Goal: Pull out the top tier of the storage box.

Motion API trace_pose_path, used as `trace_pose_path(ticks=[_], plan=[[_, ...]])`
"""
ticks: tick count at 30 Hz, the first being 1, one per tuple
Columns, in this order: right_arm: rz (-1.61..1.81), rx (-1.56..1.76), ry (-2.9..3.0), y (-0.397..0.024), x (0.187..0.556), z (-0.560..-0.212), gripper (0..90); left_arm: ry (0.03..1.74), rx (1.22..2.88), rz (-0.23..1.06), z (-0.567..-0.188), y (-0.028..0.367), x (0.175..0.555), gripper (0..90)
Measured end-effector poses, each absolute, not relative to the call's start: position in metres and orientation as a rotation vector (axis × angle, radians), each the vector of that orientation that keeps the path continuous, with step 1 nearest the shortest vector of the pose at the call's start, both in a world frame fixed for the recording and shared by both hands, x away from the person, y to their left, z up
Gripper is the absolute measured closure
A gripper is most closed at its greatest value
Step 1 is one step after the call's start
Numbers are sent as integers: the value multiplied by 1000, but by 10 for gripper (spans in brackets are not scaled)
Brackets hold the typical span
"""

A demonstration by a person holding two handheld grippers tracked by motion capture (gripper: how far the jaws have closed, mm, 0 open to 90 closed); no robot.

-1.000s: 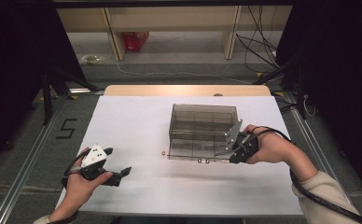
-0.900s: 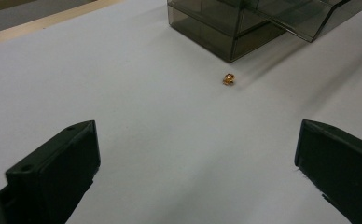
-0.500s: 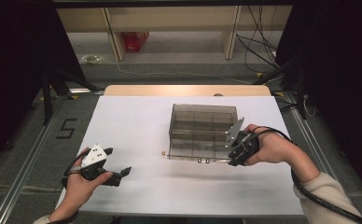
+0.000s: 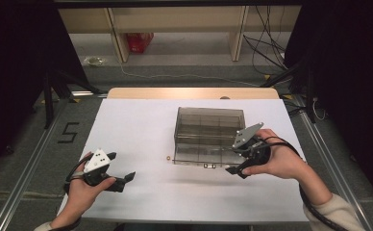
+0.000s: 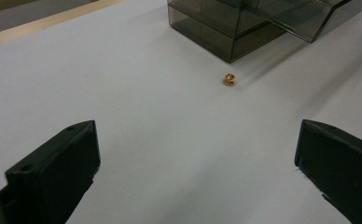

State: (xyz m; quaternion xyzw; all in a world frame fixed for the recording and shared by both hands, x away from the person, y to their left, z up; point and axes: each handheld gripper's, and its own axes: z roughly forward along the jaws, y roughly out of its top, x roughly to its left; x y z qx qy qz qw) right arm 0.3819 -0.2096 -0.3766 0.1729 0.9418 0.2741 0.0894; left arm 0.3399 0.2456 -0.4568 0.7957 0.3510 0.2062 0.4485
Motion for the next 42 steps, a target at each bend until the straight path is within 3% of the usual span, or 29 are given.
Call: trace_pose_path(ticks=[15, 42], plan=[[1176, 596, 2398, -198, 340, -394, 218, 866, 1966, 506, -457, 244, 339, 0], [1380, 720, 2221, -194, 308, -418, 206, 871, 1956, 486, -459, 249, 338, 0]])
